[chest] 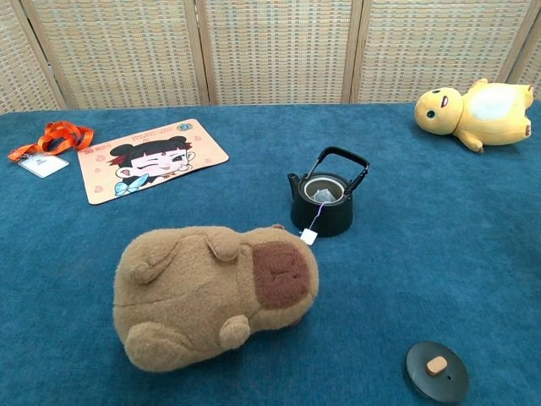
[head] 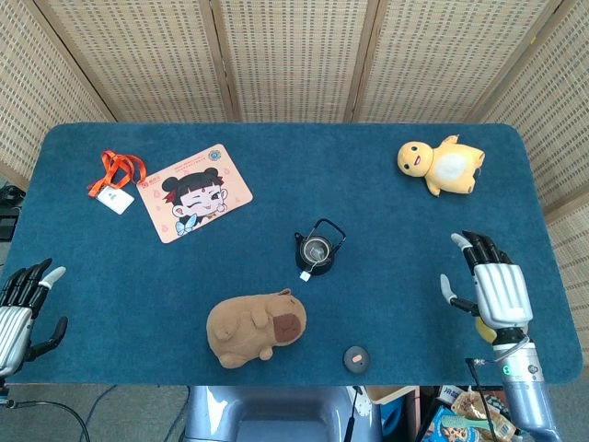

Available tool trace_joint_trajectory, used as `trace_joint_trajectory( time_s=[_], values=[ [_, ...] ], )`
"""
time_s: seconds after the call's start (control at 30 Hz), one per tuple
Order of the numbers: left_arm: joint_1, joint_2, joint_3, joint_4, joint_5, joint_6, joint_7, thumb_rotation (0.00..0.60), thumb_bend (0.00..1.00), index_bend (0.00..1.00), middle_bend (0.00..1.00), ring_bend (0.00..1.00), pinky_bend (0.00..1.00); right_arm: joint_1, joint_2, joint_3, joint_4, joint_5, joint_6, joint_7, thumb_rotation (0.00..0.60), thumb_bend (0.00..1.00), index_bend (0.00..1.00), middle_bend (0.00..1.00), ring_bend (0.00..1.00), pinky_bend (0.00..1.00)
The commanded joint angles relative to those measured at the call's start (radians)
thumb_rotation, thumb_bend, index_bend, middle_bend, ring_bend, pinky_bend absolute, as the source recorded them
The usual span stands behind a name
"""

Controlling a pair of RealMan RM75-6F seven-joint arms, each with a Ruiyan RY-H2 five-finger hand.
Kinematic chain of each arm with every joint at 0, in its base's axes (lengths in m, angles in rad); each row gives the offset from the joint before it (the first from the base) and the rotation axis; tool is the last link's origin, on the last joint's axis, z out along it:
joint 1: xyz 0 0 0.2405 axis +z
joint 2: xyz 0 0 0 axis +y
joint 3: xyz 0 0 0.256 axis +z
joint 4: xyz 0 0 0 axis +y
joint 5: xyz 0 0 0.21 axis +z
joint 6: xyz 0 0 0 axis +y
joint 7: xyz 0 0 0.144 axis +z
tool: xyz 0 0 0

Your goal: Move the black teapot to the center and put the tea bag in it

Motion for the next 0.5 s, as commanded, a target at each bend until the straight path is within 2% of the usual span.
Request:
trace_joint_trajectory(
  time_s=[0.03,0.17,0.3,0.5],
  values=[
    [0.005,-0.003,0.002,0.003,0.007,0.009,-0.001,0.600,0.47,0.10,0.00,0.00,0.00,-0.023,-0.006,-0.001,0.005,-0.014,0.014,0.008,0.234,0.61,0.18,0.20,0.16,0.35],
    [0.010,-0.007,0.004,0.005,0.016,0.019,-0.006,0.600,0.47,0.10,0.00,0.00,0.00,-0.047,-0.008,0.002,0.008,-0.032,0.026,0.016,0.239,0.61,0.18,0.20,0.16,0.34],
    [0.012,-0.009,0.005,0.006,0.026,0.025,-0.008,0.600,0.47,0.10,0.00,0.00,0.00,-0.070,-0.010,0.003,0.013,-0.055,0.036,0.021,0.275,0.60,0.18,0.20,0.16,0.33],
    [0.014,-0.010,0.011,0.001,0.038,0.027,-0.011,0.600,0.47,0.10,0.00,0.00,0.00,-0.096,-0.017,-0.003,0.023,-0.115,0.038,0.041,0.278,0.58,0.18,0.20,0.16,0.33]
  ],
)
